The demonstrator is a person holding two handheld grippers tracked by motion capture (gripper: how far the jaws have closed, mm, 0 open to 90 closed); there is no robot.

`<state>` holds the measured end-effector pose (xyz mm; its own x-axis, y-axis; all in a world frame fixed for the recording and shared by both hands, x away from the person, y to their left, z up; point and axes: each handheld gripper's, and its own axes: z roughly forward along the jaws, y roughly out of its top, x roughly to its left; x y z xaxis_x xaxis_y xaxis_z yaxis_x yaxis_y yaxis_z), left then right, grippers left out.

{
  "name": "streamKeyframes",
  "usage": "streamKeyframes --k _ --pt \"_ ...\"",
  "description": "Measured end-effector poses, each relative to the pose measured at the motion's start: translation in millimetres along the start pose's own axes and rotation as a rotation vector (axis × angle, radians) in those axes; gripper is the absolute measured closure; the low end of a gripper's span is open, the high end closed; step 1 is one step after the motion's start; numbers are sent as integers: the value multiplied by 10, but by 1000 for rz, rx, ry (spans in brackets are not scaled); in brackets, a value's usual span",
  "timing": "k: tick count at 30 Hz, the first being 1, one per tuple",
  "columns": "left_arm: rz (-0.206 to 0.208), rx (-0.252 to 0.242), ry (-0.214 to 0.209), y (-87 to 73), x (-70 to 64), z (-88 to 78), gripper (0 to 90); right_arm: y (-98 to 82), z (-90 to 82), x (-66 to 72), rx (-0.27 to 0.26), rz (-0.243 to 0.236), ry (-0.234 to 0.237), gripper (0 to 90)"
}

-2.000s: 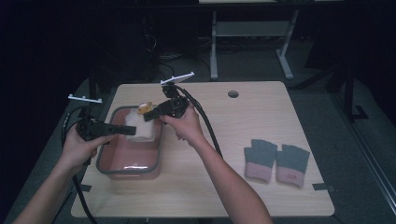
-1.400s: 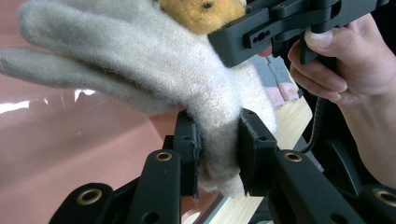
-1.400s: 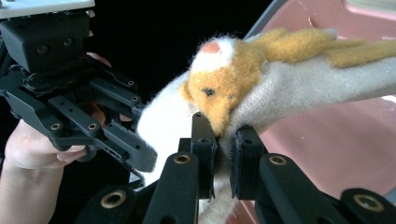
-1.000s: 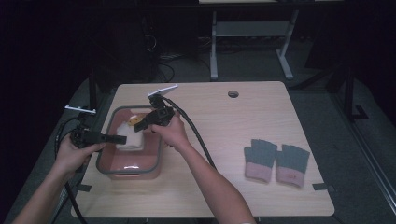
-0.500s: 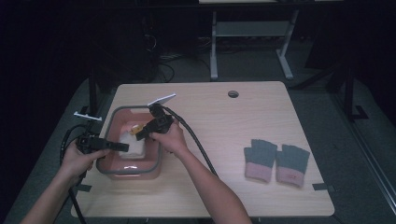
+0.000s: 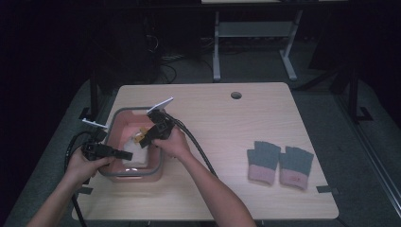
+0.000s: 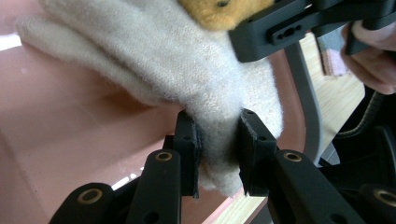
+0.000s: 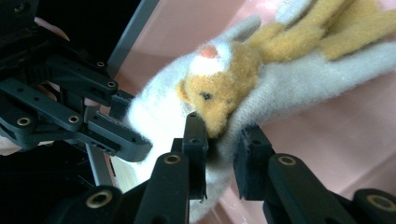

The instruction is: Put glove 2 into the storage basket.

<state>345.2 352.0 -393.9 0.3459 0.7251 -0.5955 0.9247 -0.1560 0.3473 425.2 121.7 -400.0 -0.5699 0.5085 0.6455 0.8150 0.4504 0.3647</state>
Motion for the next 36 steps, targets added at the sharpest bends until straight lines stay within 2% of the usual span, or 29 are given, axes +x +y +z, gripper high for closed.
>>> streamKeyframes --k 8,20,24,28,31,32,36 --pt "-17 11 19 -25 3 51 717 -3 -42 0 15 -9 -48 697" --pt "-18 26 52 -52 14 81 713 5 -147 -13 -2 3 -47 664" --pt "-11 40 61 -67 26 99 704 13 -233 -34 -33 7 -39 661" --pt "-4 32 80 -55 3 98 673 4 -255 -29 -28 11 -43 661" --pt "2 34 84 -34 -22 53 595 -8 -287 -24 -37 5 -33 660" --pt "1 20 86 -24 -48 20 564 -21 -318 -18 -45 -2 -29 658" --pt "16 3 103 29 -119 -74 565 -42 -369 -18 -54 -9 -28 657"
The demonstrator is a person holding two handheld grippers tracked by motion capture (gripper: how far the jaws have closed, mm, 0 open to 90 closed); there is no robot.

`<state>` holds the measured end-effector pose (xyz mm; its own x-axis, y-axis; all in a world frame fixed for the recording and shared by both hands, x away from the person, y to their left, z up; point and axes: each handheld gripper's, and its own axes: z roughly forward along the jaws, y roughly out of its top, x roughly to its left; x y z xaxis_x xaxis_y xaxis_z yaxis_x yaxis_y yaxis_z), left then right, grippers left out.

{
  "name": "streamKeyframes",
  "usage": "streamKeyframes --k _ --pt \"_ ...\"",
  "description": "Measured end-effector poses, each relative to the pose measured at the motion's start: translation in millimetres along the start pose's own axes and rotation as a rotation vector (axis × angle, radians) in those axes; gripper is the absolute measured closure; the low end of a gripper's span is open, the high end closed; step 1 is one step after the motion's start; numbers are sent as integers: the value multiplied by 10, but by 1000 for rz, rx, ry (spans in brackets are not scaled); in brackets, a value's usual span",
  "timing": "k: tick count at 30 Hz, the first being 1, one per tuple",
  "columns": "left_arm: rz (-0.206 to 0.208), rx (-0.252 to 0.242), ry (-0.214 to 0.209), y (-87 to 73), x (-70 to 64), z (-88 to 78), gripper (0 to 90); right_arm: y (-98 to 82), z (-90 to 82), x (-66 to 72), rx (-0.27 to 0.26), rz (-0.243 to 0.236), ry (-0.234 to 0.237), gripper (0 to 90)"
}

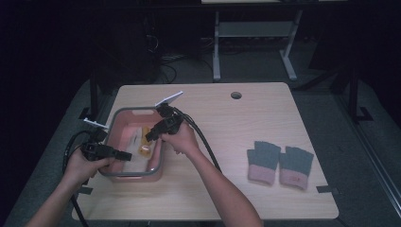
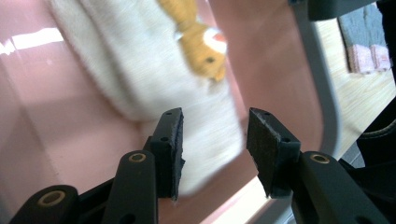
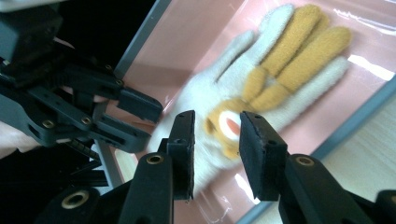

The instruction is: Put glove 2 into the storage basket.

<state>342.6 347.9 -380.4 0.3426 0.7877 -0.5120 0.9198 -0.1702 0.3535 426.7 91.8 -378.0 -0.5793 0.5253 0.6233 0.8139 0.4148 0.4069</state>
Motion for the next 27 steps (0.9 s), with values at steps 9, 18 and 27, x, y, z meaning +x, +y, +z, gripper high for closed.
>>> streamKeyframes --k 9,18,27 --pt "32 -34 -10 90 -127 -23 571 -87 -172 -40 -38 3 13 652" --pt "56 -123 -49 177 -288 -76 556 -177 -352 -111 -79 17 27 636" --pt "82 -136 -75 227 -431 -43 506 -262 -557 -200 -110 17 6 600"
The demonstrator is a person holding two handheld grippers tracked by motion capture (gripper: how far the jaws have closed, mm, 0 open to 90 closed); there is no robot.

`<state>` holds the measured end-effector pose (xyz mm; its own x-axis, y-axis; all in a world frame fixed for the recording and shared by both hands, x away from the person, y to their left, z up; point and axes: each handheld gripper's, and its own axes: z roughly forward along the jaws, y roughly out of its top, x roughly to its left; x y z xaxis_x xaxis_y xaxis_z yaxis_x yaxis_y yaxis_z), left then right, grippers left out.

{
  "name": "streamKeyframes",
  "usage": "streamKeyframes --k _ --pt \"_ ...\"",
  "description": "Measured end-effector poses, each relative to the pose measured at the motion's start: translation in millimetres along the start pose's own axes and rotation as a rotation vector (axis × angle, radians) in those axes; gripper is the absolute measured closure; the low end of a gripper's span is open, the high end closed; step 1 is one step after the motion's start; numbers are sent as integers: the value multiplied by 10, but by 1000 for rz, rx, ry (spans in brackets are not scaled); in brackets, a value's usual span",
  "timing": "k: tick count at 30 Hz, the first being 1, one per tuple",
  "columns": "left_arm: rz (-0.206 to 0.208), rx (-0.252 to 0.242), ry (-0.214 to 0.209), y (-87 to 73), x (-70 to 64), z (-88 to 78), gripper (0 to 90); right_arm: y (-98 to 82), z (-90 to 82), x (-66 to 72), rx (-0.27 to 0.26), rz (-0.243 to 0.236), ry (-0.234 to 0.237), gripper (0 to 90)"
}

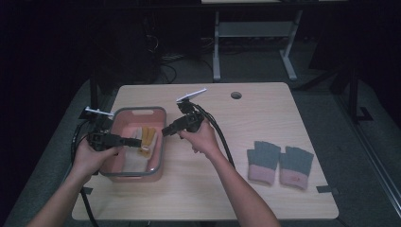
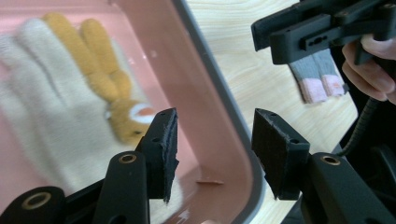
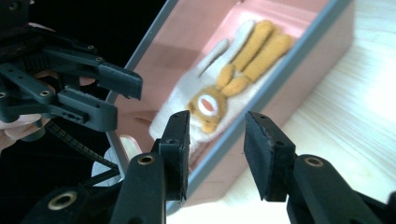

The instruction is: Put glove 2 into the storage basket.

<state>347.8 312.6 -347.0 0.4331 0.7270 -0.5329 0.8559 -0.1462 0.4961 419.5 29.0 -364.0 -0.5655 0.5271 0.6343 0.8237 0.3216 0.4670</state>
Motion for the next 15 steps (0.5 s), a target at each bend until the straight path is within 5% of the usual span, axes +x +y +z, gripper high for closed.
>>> streamKeyframes --k 15 --pt "38 -20 -12 69 -191 111 416 -112 -318 -148 -35 4 -23 554"
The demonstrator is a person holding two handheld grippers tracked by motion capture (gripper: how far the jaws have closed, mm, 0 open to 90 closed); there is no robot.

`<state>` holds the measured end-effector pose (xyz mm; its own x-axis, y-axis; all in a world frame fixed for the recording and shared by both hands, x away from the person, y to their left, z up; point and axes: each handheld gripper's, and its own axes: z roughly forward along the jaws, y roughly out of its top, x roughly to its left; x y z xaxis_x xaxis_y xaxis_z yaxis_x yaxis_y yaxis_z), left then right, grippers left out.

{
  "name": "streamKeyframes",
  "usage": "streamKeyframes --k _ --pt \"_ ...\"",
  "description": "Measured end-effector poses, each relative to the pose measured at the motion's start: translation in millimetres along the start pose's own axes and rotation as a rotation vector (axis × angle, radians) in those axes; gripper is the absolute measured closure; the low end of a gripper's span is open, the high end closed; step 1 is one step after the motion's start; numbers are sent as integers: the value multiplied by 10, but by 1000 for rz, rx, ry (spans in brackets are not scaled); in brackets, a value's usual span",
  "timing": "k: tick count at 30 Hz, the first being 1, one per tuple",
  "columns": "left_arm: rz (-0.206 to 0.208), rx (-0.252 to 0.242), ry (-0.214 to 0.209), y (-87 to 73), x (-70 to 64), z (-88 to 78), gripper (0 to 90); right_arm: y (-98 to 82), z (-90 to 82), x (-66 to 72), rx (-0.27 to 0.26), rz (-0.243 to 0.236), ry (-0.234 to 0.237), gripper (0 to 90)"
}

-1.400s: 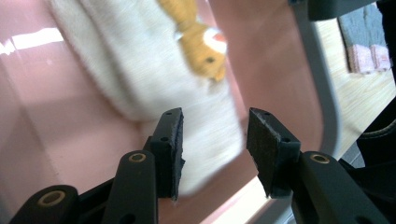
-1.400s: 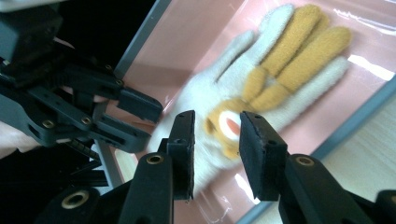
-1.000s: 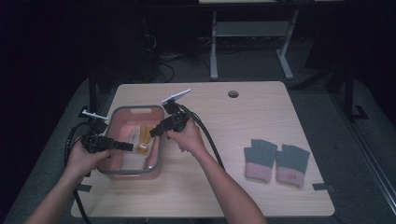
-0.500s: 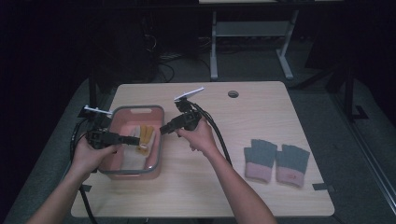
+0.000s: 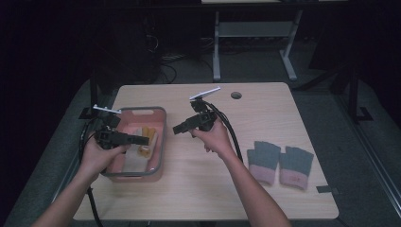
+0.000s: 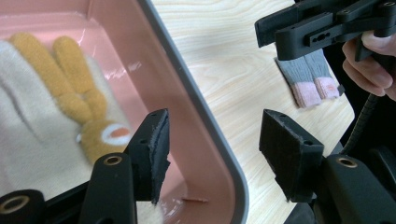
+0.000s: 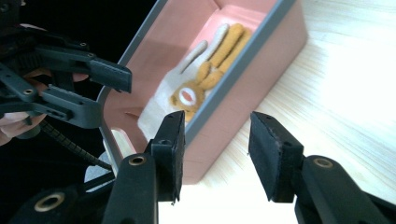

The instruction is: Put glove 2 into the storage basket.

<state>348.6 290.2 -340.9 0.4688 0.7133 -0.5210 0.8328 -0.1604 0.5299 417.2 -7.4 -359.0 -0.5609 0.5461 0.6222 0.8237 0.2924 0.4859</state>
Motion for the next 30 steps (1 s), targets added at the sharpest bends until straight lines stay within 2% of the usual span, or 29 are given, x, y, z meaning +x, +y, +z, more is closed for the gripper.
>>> streamKeyframes --k 9,15,17,30 --pt "43 13 -12 39 -189 136 379 -162 -219 -141 -21 18 -19 534" --pt "58 21 -27 66 -307 238 362 -233 -350 -207 -33 27 -35 520" --pt "77 28 -36 78 -352 280 361 -268 -405 -241 -40 33 -44 510" --pt "118 43 -59 104 -586 527 341 -534 -693 -414 -81 67 -76 481"
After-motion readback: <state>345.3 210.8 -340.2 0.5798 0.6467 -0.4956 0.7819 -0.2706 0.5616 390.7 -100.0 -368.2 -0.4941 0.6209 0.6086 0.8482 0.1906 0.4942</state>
